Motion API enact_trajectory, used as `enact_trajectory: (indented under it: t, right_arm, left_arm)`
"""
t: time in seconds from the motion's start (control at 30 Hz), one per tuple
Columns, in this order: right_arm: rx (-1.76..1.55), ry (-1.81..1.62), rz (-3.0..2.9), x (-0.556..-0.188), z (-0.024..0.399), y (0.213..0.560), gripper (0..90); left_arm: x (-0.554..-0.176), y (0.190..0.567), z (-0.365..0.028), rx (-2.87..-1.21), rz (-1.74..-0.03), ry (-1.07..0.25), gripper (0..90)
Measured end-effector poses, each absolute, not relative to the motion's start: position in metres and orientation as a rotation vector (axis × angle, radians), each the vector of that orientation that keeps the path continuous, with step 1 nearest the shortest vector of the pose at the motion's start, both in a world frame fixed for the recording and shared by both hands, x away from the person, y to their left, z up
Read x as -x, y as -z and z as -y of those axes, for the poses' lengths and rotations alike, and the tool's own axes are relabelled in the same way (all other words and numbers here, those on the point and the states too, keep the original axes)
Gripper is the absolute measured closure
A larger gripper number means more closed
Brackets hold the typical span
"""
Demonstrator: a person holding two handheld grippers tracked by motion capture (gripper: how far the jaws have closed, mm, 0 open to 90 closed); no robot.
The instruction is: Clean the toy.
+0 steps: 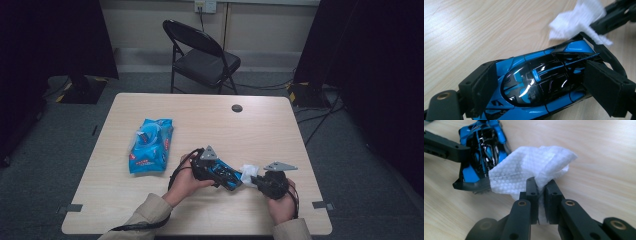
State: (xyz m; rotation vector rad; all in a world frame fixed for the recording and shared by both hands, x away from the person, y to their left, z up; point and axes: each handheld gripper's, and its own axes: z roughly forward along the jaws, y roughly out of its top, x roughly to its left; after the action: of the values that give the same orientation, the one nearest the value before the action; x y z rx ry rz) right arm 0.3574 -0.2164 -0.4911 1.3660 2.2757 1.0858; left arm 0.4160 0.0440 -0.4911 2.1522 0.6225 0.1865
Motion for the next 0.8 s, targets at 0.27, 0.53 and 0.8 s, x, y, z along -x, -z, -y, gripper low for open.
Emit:
enact_trajectory:
  t: [0.27, 0.53, 0.8]
  right_arm:
    - [-1.325, -1.107, -2.359, -0.358, 0.201, 0.496, 83.9]
    - [-1.295, -1.088, -2.375, -0.352, 0.194, 0.496, 84.0]
    - [-1.266, -1.072, -2.414, -0.343, 0.190, 0.494, 84.0]
  left_arm:
    - [-0.416, 0.491, -0.043, -2.160, -0.632, -0.191, 11.5]
    - [-0.414, 0.492, -0.038, -2.167, -0.628, -0.218, 7.7]
    - [-0.414, 0.492, -0.038, -2.165, -0.624, -0.218, 7.8]
